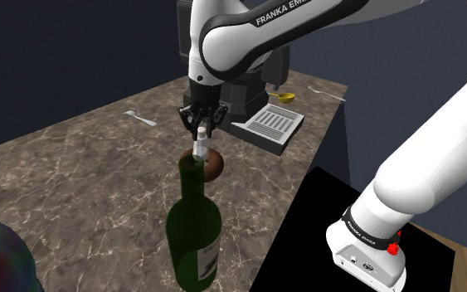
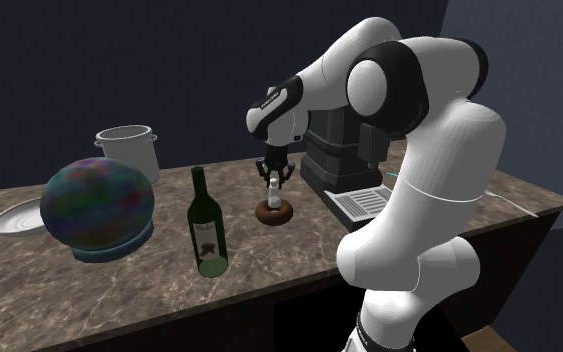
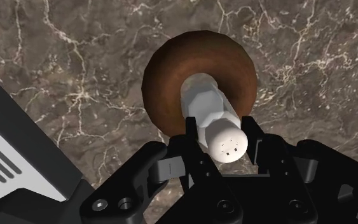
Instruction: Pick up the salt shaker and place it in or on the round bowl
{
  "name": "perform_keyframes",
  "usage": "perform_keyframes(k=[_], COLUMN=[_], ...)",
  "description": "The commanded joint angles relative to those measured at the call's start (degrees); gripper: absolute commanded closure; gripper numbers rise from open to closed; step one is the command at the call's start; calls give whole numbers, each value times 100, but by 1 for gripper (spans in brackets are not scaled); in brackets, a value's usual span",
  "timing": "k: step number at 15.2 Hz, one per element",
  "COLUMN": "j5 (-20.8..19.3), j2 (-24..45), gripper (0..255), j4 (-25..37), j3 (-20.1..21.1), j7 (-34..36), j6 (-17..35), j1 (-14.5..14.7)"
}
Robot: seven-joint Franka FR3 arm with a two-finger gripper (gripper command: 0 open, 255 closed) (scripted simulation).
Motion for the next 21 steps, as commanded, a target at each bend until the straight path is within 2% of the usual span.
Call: perform_keyframes(k=[1, 5, 6, 11, 15, 21], j5=[0, 0, 0, 0, 121, 121], j2=[2, 2, 2, 2, -351, -351], gripper=[255, 255, 0, 0, 0, 0], j4=[-9, -9, -9, -9, 413, 413], j3=[0, 0, 0, 0, -109, -110], j7=[-1, -1, -1, -1, -107, -107], j6=[13, 13, 13, 13, -738, -738], j1=[0, 0, 0, 0, -15, -14])
